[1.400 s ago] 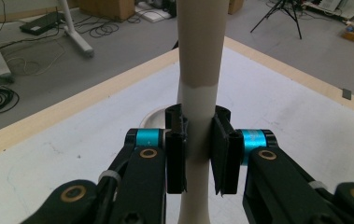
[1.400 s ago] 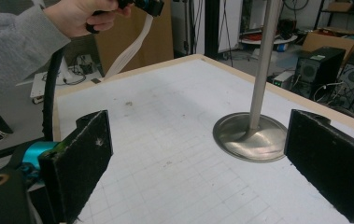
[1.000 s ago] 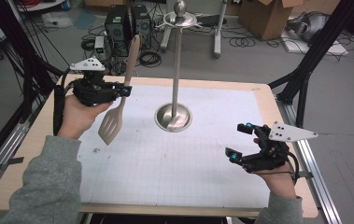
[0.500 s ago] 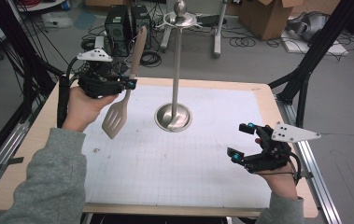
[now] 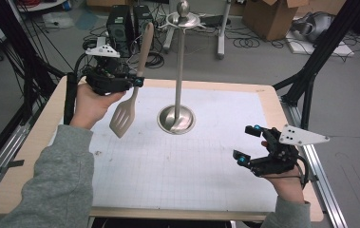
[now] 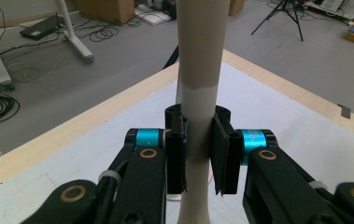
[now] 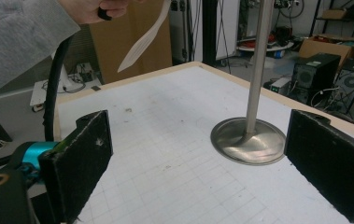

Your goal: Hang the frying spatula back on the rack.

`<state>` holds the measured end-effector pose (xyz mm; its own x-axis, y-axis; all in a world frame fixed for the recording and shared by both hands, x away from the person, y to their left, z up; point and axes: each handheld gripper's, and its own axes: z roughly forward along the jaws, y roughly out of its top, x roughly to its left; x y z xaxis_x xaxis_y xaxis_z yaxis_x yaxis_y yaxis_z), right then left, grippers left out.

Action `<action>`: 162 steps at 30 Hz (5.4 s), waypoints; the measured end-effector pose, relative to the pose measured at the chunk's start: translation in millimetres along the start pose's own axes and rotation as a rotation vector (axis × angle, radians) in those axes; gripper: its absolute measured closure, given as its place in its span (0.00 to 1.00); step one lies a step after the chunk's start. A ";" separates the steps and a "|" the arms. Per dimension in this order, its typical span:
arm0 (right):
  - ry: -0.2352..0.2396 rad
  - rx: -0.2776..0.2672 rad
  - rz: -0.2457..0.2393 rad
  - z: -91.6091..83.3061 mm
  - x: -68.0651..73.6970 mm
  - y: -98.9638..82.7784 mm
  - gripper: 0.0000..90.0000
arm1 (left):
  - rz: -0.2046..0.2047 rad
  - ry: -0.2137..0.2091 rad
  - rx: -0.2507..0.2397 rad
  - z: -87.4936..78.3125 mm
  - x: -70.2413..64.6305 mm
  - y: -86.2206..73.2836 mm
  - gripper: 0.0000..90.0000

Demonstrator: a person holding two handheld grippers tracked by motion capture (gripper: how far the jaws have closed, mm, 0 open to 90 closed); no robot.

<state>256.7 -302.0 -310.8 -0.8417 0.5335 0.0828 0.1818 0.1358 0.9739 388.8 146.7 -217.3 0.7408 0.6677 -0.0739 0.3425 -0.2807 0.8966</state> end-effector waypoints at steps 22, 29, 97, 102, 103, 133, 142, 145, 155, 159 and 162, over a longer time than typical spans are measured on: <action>-0.006 -0.007 0.008 -3.8 -0.9 -1.6 0.08 | 0.003 0.011 0.018 12.7 -1.6 5.2 0.86; -0.004 -0.008 0.009 -3.9 -1.1 -1.7 0.08 | 0.004 0.009 0.023 15.8 -3.2 6.0 0.86; -0.010 -0.026 0.017 -12.0 -2.0 -3.3 0.08 | 0.002 0.043 0.069 61.8 -9.8 15.7 0.86; -0.014 -0.027 0.024 -13.2 -2.6 -4.1 0.08 | 0.002 0.031 0.063 63.9 -9.7 15.5 0.86; -0.014 -0.027 0.023 -13.4 -2.7 -4.2 0.08 | 0.005 0.033 0.062 64.2 -9.8 15.5 0.86; -0.016 -0.022 0.013 -9.8 -2.6 -2.8 0.08 | 0.010 -0.099 -0.080 7.5 -0.4 -36.9 0.13; -0.013 -0.010 0.012 -5.1 -3.9 -3.2 0.08 | 0.002 -0.055 -0.092 -17.6 6.7 -51.9 0.09; -0.013 -0.007 0.012 -4.5 -3.0 -3.1 0.08 | 0.006 -0.042 -0.147 -26.0 4.5 -60.1 0.09; -0.013 0.000 0.007 -1.8 -0.4 -2.3 0.08 | -0.001 -0.021 -0.179 -44.7 4.5 -86.5 0.07; -0.013 0.002 0.003 -0.4 -0.6 -2.3 0.08 | 0.007 -0.010 -0.182 -50.9 4.4 -92.4 0.07; -0.015 0.004 -0.003 0.5 -1.5 -2.3 0.08 | 0.005 -0.003 -0.185 -56.4 4.2 -95.9 0.07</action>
<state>257.8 -302.7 -313.3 -0.8346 0.5454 0.0771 0.1815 0.1402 0.9733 326.5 215.3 -279.0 0.7441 0.6644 -0.0702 0.2267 -0.1523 0.9620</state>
